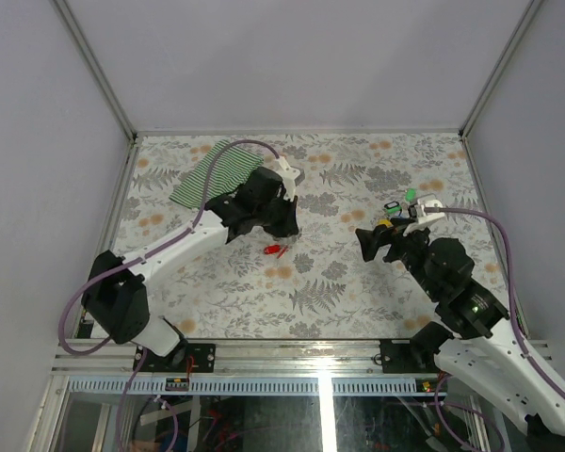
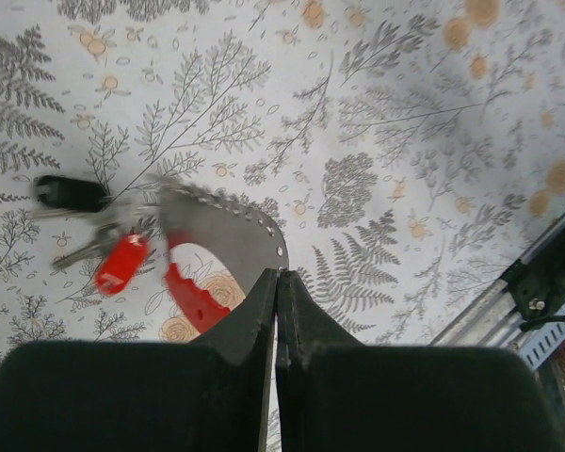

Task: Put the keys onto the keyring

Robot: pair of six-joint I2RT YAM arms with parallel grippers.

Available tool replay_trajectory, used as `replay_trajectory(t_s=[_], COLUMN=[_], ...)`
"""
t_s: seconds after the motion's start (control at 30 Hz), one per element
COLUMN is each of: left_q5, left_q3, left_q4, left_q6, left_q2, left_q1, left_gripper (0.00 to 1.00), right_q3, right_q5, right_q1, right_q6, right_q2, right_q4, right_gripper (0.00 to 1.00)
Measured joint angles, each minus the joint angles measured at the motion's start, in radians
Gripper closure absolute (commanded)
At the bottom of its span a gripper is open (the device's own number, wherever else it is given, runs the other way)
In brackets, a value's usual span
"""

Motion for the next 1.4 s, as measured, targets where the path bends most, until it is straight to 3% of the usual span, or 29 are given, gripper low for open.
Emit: replay_trajectory(t_s=[0.77,1.4], left_q5=[0.042,0.082], left_q3=[0.334,0.435], left_q4=[-0.158,-0.209], left_q6=[-0.065,-0.155], left_q2=[-0.094,-0.051], left_q1=[-0.013,-0.026], left_gripper=[1.00,1.00], right_q3=[-0.033,-0.136], right_q5=[-0.042,-0.580], right_q1=[0.000,0.000], right_q6=[-0.318,-0.784], right_q2=[-0.081,-0.061], right_q4=[0.203,0.360], right_gripper=[0.25,0.34])
